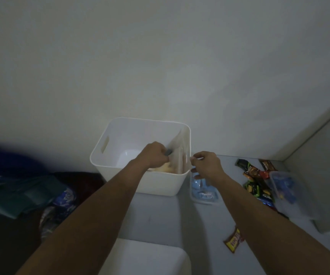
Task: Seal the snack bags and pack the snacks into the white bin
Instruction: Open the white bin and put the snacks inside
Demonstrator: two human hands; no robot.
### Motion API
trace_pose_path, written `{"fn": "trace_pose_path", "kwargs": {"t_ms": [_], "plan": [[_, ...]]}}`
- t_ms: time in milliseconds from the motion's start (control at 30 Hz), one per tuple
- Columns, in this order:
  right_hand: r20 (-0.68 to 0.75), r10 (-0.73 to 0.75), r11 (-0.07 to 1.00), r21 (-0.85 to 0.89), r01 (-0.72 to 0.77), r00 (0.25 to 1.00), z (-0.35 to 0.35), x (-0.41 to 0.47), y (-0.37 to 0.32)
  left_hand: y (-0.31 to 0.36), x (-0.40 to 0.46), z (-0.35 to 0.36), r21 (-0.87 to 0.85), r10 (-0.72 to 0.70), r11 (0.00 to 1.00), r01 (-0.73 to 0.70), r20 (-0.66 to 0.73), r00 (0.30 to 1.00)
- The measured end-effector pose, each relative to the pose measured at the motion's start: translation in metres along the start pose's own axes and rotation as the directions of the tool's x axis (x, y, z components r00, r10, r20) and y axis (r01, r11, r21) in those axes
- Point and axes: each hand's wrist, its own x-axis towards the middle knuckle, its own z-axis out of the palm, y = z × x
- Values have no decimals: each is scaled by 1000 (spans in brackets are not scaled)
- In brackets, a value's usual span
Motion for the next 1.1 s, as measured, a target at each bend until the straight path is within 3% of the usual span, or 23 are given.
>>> {"fn": "trace_pose_path", "kwargs": {"t_ms": [433, 533, 633, 800, 967, 1100], "plan": [[39, 68, 992, -110, -64, 997, -103, 4, 55, 95, -34, 48, -164, 166, 962, -218, -283, 945], [-25, 65, 982, -176, -68, 998, -142, 3, 82, 125, -37, 79, -176, 179, 960, -218, -215, 960], [-128, 33, 945, -320, -73, 991, -186, 3, 114, 153, -33, 115, -191, 162, 967, -170, -56, 985], [-231, 110, 892, -405, -199, 967, -255, 2, 164, 199, -17, 180, -102, 141, 987, -125, 171, 975], [-293, 155, 861, -428, -275, 943, -300, 8, 200, 241, -4, 233, -68, 96, 994, -80, 265, 960], [-236, 162, 865, -433, -253, 958, -311, 17, 218, 265, 7, 268, -104, 46, 994, -14, 308, 950]]}}
